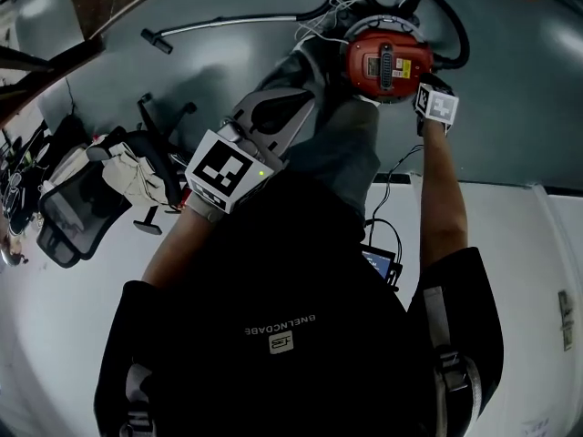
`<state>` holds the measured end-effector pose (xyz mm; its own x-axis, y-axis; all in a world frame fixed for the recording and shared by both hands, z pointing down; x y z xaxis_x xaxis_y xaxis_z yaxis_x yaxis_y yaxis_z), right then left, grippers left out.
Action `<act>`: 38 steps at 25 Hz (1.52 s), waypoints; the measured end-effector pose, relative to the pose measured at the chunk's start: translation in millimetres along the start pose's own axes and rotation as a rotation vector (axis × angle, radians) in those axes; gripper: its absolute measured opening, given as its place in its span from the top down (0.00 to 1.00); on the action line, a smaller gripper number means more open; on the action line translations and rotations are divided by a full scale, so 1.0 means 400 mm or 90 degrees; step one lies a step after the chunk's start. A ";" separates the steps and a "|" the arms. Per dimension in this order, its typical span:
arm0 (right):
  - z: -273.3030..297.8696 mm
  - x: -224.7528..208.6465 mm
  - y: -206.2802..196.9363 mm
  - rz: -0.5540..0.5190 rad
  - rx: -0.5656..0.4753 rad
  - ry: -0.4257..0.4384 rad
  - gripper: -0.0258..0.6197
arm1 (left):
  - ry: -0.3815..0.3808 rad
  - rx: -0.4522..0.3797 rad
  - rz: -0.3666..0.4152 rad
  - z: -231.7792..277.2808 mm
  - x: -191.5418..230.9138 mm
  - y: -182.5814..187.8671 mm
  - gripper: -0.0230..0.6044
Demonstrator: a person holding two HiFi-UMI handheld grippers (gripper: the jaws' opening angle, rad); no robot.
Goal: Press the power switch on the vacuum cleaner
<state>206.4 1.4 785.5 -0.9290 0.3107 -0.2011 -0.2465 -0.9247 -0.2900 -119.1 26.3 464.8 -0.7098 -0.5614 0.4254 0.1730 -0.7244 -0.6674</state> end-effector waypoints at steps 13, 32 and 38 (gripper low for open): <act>0.160 -0.035 -0.018 0.015 0.034 -0.024 0.92 | 0.029 0.036 -0.050 -0.016 0.036 -0.091 0.94; 0.061 0.017 0.051 0.008 -0.010 -0.025 0.92 | 0.020 0.017 -0.043 -0.058 0.033 -0.096 0.94; -0.006 0.021 0.024 0.034 -0.070 -0.045 0.92 | -0.008 0.023 -0.035 -0.098 0.044 -0.060 0.94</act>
<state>197.0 -4.4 778.7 -0.9581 0.2413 -0.1544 -0.1672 -0.9086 -0.3827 -162.4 49.5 464.4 -0.7104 -0.5255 0.4681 0.1590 -0.7678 -0.6206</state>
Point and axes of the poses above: the fingertips, and each gripper's own axes: z forward along the fingers, x to its left, y out of its top, the point moved 9 cm from there along -z, backward along the fingers, and after that the axes turned 3 degrees about -z, right-handed, at the moved point
